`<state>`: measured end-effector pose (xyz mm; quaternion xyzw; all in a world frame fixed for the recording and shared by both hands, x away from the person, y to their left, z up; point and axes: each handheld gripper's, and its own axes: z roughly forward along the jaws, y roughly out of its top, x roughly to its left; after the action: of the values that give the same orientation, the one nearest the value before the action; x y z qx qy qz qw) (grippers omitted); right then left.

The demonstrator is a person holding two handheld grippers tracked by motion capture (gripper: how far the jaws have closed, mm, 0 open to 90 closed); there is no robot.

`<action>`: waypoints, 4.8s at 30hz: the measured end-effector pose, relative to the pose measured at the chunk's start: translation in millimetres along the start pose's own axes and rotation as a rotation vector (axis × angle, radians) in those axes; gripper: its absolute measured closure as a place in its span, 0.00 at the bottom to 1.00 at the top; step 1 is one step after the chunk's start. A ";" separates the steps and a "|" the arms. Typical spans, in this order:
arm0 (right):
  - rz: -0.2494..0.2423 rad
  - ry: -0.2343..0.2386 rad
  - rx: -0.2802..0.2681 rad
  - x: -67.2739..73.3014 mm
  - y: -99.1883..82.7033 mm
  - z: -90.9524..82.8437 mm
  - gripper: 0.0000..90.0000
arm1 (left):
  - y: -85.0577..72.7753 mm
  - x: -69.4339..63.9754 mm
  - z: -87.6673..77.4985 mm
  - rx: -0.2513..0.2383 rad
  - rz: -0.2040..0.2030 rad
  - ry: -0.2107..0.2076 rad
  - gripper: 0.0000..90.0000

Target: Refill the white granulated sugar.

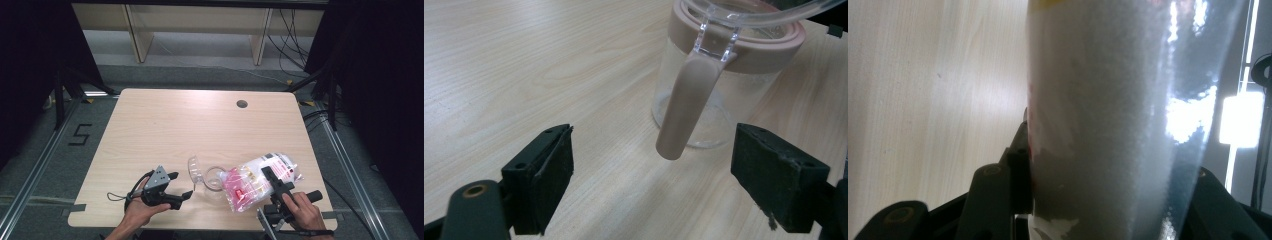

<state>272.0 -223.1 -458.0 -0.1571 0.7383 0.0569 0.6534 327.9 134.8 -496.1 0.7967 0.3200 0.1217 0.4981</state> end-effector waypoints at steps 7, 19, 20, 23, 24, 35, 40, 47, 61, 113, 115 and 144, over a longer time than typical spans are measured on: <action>0.013 0.002 0.017 2.7 1.5 -1.1 0.62 | -0.1 0.3 0.9 -0.001 0.006 -0.008 0.19; -0.026 -0.009 0.012 -0.1 3.6 -1.1 0.63 | 0.1 0.2 1.5 0.001 0.010 -0.009 0.19; -0.006 -0.003 0.019 1.3 3.4 -1.4 0.63 | 0.1 0.3 1.5 0.001 0.010 -0.009 0.19; -0.030 -0.010 0.007 -0.2 3.5 -1.1 0.63 | 0.2 0.2 1.1 0.003 0.012 -0.004 0.19; -0.041 -0.012 0.004 -0.9 3.9 -1.2 0.63 | 0.2 0.2 1.1 0.003 0.012 -0.004 0.19; -0.046 -0.030 0.007 0.3 6.2 -2.6 0.64 | 0.3 0.3 1.0 0.003 0.013 -0.004 0.19; -0.097 -0.028 0.000 -3.6 8.3 -1.5 0.64 | 0.2 -0.3 0.9 0.003 0.006 -0.001 0.19; -0.082 -0.027 0.011 -1.6 9.3 -1.8 0.65 | 0.2 -0.4 1.1 0.001 0.007 -0.001 0.19; -0.088 -0.023 0.022 -1.2 10.2 -1.0 0.66 | 0.4 0.0 1.1 0.004 0.014 -0.003 0.19; -0.179 -0.002 0.009 -11.0 12.6 5.8 0.69 | 0.0 -1.0 2.7 0.004 0.006 -0.005 0.19; -0.175 -0.003 0.012 -9.9 13.0 5.4 0.69 | 0.0 -1.1 2.8 0.003 0.006 -0.009 0.19; -0.196 0.013 0.045 -8.6 14.5 2.0 0.69 | 0.0 -2.0 3.1 0.005 0.000 -0.008 0.19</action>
<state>270.3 -207.5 -451.6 -0.2141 0.7248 -0.0248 0.6544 327.9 131.3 -497.2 0.7984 0.3185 0.1177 0.4973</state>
